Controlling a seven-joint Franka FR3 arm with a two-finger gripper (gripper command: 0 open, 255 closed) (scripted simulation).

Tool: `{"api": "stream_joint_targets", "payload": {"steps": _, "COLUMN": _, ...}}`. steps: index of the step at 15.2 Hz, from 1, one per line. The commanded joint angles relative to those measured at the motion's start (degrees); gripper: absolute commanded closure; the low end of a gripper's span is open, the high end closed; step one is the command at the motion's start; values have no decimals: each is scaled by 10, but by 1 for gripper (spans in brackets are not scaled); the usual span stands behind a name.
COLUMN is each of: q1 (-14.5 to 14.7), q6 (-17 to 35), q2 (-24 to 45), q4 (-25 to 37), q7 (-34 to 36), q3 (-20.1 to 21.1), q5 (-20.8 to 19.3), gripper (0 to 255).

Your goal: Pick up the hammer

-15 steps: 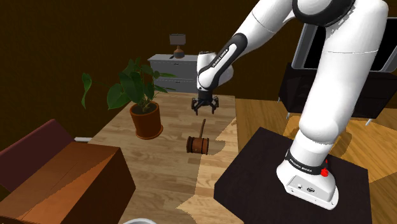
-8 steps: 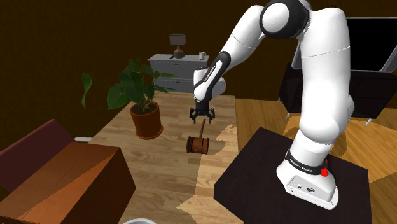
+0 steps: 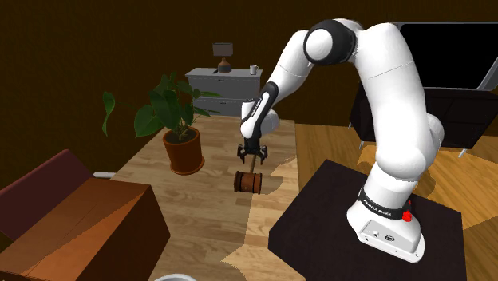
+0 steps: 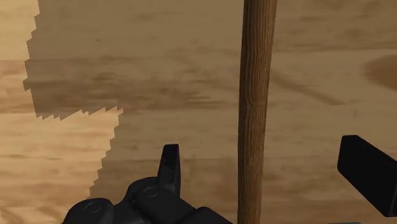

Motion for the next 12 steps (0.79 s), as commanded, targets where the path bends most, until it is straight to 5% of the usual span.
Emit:
{"api": "stream_joint_targets", "payload": {"steps": 1, "q1": 1, "q6": 9, "q2": 15, "q4": 6, "q7": 1, "q3": -1, "q5": 0, "gripper": 0}}
{"api": "stream_joint_targets", "payload": {"steps": 5, "q1": 1, "q6": 21, "q2": 35, "q4": 14, "q7": 1, "q3": -1, "q5": -1, "gripper": 0}}
{"api": "stream_joint_targets", "payload": {"steps": 6, "q1": 2, "q6": 21, "q2": 35, "q4": 14, "q7": 1, "q3": -1, "q5": -1, "gripper": 255}}
{"api": "stream_joint_targets", "payload": {"steps": 12, "q1": 2, "q6": 21, "q2": 35, "q4": 14, "q7": 1, "q3": -1, "q5": -1, "gripper": 255}}
